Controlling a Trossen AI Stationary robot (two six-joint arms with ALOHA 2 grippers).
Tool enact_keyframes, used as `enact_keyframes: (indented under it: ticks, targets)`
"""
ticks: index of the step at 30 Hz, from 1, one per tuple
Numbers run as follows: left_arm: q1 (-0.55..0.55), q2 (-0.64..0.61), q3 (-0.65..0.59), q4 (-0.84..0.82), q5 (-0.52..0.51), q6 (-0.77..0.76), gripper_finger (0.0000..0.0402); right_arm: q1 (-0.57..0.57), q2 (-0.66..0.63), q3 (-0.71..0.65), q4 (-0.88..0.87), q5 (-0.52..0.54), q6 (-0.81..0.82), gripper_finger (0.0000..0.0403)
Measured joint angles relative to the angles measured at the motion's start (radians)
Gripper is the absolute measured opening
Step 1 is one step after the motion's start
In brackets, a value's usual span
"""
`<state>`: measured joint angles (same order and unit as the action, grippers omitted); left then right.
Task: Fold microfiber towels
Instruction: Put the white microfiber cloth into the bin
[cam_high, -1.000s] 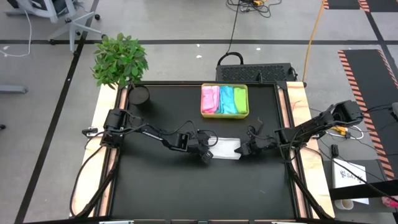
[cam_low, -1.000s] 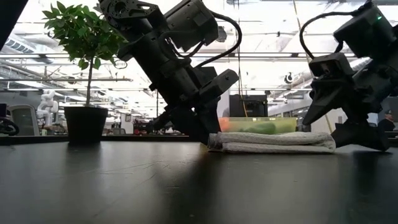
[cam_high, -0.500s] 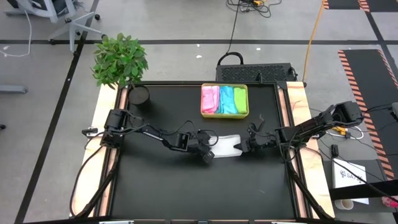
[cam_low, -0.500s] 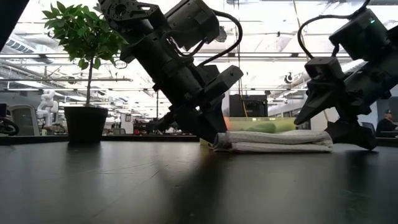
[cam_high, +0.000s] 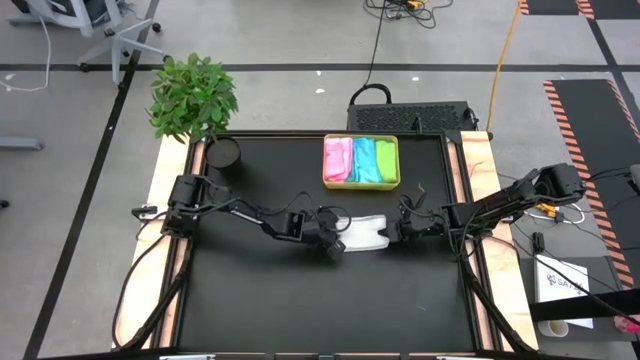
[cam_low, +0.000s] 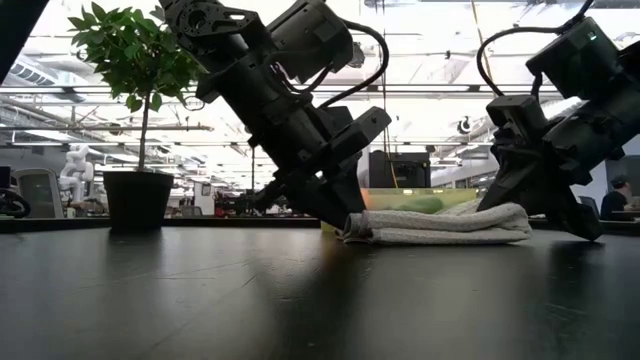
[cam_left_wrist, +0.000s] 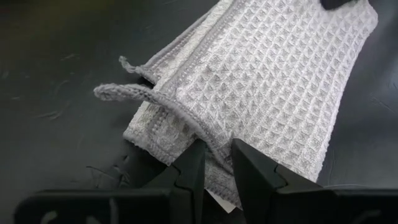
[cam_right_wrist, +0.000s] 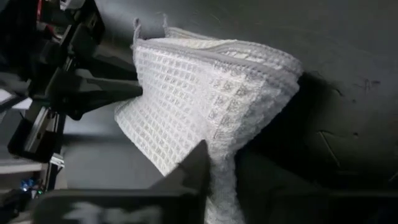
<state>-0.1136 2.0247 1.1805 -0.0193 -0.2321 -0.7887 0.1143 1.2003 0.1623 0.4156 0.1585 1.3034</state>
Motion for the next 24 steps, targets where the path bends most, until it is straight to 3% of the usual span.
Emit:
enact_keyframes:
  ticks: [2,4,18,24]
  targets:
    - [0.002,0.0,0.0,0.003,0.004,0.0,0.0081,0.0,0.0,-0.001,0.005,0.0,-0.026,0.003]
    - [0.002,0.0,0.0,0.003,0.005,0.0,0.0081,0.0,0.001,-0.001,0.016,0.006,-0.053,0.0013]
    - [0.002,-0.002,0.002,-0.026,0.051,0.005,0.0081,-0.002,0.003,0.051,0.02,0.044,-0.085,0.0007]
    - [0.002,-0.003,0.002,-0.043,0.053,0.008,0.0081,-0.002,0.002,0.096,-0.106,0.019,-0.086,0.0005]
